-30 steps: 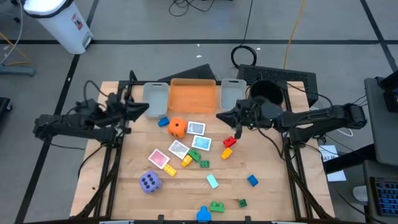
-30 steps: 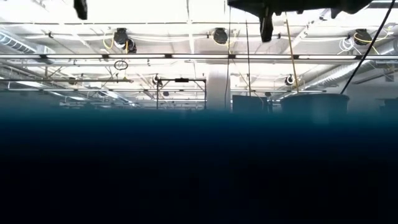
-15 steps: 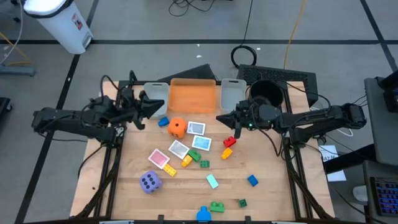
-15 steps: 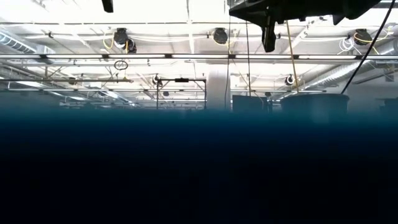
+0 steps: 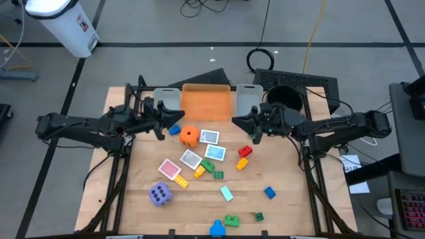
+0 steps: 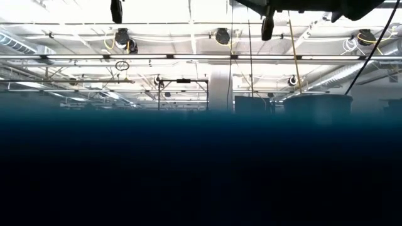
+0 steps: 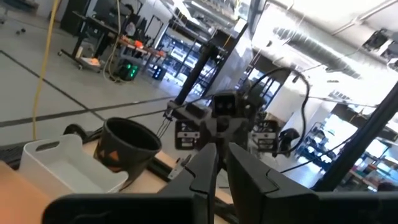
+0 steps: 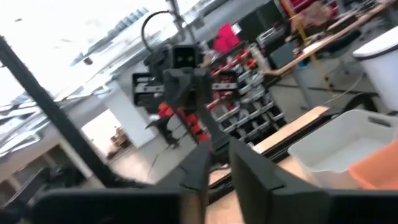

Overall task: Pick & Place Toys
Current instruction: Put the green game piece into the right gray bin

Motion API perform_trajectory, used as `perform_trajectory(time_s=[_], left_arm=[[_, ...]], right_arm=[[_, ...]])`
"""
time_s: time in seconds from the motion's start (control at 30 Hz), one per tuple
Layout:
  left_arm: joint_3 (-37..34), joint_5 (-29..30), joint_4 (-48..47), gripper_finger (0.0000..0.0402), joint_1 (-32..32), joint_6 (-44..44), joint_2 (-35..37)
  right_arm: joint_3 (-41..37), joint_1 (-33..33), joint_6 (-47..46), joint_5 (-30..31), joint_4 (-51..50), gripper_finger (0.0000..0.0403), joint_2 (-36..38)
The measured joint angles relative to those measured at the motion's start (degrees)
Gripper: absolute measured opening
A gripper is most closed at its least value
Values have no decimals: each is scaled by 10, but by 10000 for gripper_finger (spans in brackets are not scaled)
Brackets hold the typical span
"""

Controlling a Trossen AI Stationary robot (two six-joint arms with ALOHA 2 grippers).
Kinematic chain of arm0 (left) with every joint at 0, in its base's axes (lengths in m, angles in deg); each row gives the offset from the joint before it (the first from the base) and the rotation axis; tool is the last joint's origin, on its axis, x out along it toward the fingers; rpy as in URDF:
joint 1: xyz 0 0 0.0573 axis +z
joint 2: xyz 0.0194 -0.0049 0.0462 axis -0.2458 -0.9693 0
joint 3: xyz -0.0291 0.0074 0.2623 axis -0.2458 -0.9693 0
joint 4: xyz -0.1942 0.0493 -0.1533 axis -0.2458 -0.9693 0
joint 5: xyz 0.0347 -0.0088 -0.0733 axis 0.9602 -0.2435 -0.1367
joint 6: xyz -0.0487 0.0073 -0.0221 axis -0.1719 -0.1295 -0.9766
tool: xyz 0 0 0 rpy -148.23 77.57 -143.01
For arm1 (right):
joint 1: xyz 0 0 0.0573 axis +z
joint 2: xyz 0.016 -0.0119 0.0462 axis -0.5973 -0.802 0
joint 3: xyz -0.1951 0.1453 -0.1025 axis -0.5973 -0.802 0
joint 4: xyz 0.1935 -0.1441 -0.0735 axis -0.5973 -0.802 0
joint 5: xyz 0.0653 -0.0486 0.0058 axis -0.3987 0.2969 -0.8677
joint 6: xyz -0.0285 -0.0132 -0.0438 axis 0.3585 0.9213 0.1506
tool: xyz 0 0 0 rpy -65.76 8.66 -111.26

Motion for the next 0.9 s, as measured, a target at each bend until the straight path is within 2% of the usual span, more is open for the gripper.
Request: perform_trajectory(time_s=[0.1, 0.23, 0.33, 0.43, 0.57, 0.73, 0.9], left_arm=[[0, 4, 15, 47, 0, 1, -15], [0, 18, 35, 47, 0, 14, -34], [0, 35, 71, 47, 0, 17, -49], [0, 45, 119, 47, 0, 15, -68], [0, 45, 171, 47, 3, 29, -85], [0, 45, 205, 47, 19, 31, -103], [0, 45, 207, 47, 32, 29, -108]], right_arm=[[0, -10, -13, -29, -6, 126, 0], [0, -26, -20, -35, -17, 210, 0], [0, -37, 15, -34, -9, 259, 0], [0, -39, 72, -32, -13, 291, 0], [0, -38, 87, -33, 1, 310, 0], [0, -38, 60, -37, 42, 310, 6], [0, -52, 64, -112, 39, 292, 10]])
